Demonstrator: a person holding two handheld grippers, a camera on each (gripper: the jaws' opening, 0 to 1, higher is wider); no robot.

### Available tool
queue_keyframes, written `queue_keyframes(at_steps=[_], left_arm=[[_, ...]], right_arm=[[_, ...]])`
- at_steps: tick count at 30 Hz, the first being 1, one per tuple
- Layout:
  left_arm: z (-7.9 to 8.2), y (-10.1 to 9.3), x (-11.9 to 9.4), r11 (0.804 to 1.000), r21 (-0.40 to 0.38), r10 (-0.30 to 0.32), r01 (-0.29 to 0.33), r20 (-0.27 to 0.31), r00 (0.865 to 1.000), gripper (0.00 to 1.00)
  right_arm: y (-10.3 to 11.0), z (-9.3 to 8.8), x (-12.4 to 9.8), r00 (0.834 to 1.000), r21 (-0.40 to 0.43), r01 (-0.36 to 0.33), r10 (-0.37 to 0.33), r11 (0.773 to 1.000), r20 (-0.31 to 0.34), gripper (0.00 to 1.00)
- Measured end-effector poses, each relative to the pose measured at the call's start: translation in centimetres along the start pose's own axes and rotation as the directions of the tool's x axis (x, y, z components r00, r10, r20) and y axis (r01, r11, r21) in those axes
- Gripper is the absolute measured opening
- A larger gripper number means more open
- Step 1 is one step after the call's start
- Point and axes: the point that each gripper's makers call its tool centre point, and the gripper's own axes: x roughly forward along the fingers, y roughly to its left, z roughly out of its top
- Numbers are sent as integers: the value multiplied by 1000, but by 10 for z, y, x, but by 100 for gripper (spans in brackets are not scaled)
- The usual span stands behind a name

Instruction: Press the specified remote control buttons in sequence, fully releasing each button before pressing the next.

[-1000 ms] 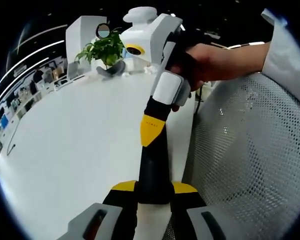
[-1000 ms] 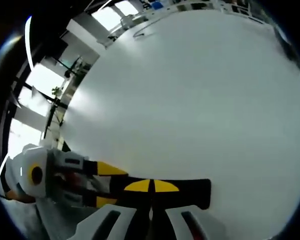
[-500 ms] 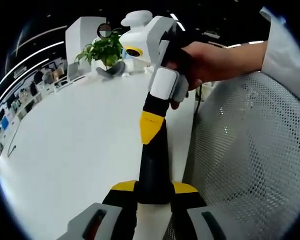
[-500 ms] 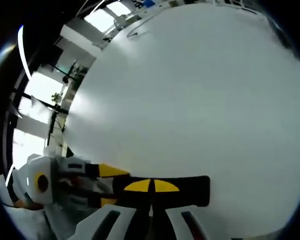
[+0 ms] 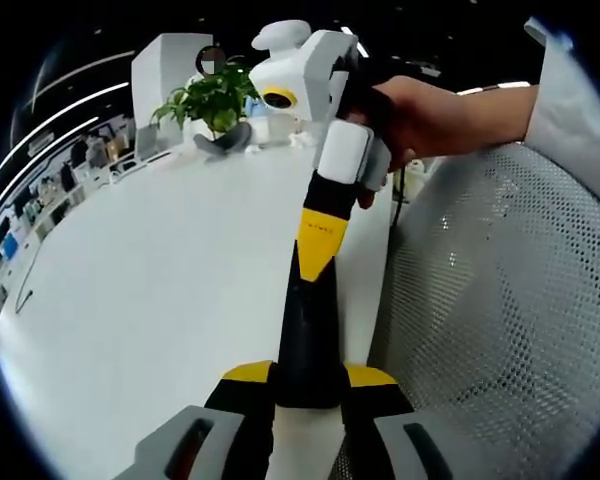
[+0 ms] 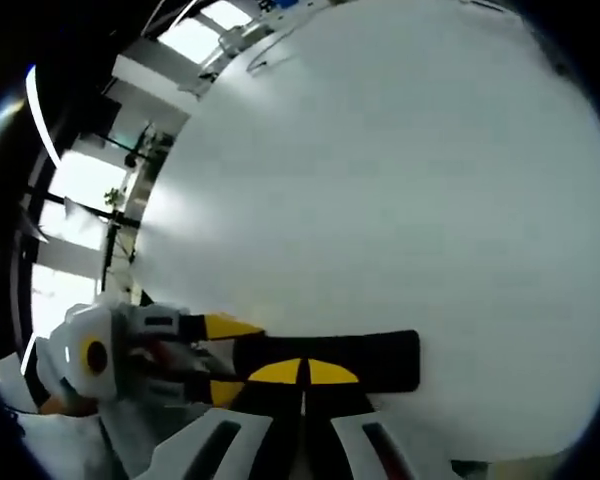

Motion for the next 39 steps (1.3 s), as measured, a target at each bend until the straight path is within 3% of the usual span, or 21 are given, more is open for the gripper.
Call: queue_keyframes(at_steps=[7, 34, 39], left_arm=[[0, 0, 0, 1000, 0, 2, -2, 1, 1000, 24], [0, 0, 1, 1000, 7, 2, -1, -10, 1000, 24], [0, 0, 1, 1000, 0, 5, -5, -12, 1000, 24]], right_arm=[[-3, -1, 1, 999, -78, 38, -39, 996, -3, 0], [-6, 3, 3, 999, -37, 37, -36, 999, 29, 0], [-3, 2, 3, 998, -95, 53, -50, 994, 34, 0]])
